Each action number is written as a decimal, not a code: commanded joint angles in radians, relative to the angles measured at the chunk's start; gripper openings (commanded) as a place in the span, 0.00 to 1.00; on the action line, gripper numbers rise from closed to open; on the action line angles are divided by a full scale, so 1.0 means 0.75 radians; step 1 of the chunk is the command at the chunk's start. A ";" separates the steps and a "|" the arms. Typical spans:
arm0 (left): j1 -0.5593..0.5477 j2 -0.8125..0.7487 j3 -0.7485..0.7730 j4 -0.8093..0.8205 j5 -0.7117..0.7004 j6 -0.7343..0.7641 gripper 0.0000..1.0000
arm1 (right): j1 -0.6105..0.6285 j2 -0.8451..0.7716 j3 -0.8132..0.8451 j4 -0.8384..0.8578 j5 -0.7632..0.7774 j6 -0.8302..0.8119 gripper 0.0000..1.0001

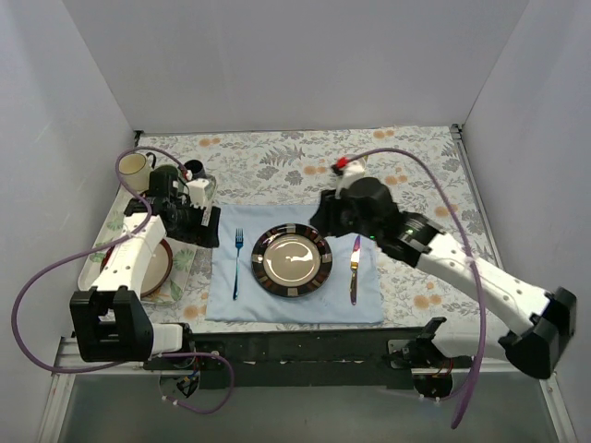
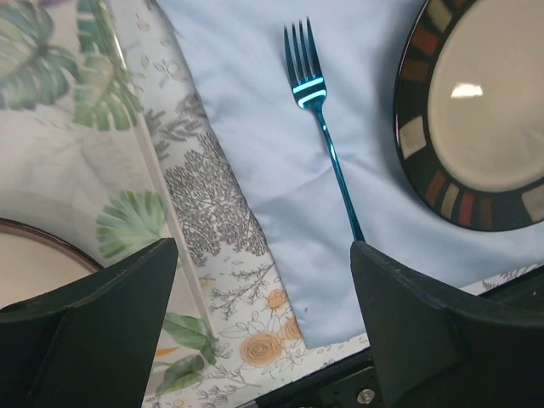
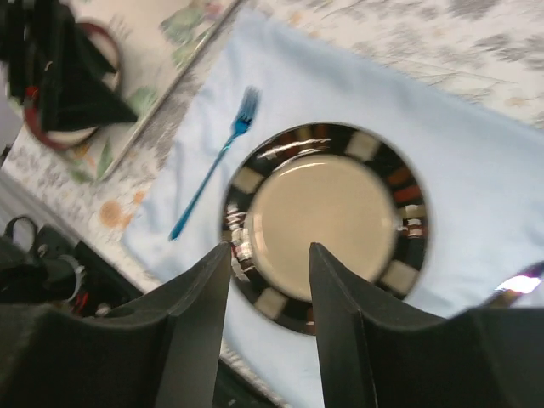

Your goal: Set the dinner table for one person

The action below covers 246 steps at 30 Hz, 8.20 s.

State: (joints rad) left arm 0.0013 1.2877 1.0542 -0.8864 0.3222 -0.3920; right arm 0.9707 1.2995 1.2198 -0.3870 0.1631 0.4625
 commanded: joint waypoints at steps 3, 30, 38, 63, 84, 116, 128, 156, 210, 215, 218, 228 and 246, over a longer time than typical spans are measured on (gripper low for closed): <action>-0.014 0.069 -0.141 -0.005 -0.033 0.044 0.80 | -0.563 -0.311 -0.533 0.138 -0.166 -0.173 0.51; -0.266 0.197 -0.471 0.282 -0.495 -0.021 0.80 | -0.979 0.474 -0.407 0.357 -0.361 -0.306 0.33; -0.266 0.212 -0.542 0.298 -0.505 -0.003 0.80 | -1.016 0.468 -0.420 0.344 -0.326 -0.300 0.03; -0.264 -0.003 -0.283 0.096 -0.327 -0.062 0.95 | -0.560 -0.002 -0.608 0.006 -0.076 -0.171 0.01; -0.264 -0.007 -0.285 0.098 -0.325 -0.066 0.96 | -0.513 0.241 -0.591 0.056 -0.086 -0.148 0.01; -0.264 0.062 0.038 0.096 -0.192 -0.042 0.98 | -1.049 0.281 0.161 0.329 -0.674 -1.130 0.88; -0.264 0.144 0.016 0.118 -0.268 -0.062 0.98 | -1.020 0.679 0.437 0.168 -0.492 -0.744 0.58; -0.264 0.210 -0.019 0.135 -0.323 -0.054 0.98 | -0.998 1.157 1.004 -0.108 -0.749 -1.500 0.56; -0.264 -0.003 -0.070 0.075 -0.311 -0.085 0.98 | -0.807 0.619 0.315 -0.051 -0.138 -0.737 0.01; -0.264 -0.007 -0.072 0.071 -0.327 -0.075 0.98 | -0.826 0.613 0.274 -0.049 -0.176 -0.727 0.01; -0.264 -0.003 -0.072 0.073 -0.327 -0.075 0.98 | -0.830 0.615 0.249 -0.038 -0.193 -0.725 0.01; -0.262 -0.015 -0.060 0.055 -0.352 -0.079 0.98 | -0.836 0.569 0.407 -0.145 -0.224 -0.692 0.98; -0.243 -0.001 -0.052 0.570 -1.000 -0.361 0.98 | -1.098 -0.140 -0.196 0.180 0.525 -0.410 0.98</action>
State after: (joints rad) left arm -0.1936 1.2366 0.9810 -0.5529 -0.2070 -0.5533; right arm 0.2138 1.3144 1.2335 -0.3408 0.3420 0.0200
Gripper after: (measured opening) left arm 0.982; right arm 0.985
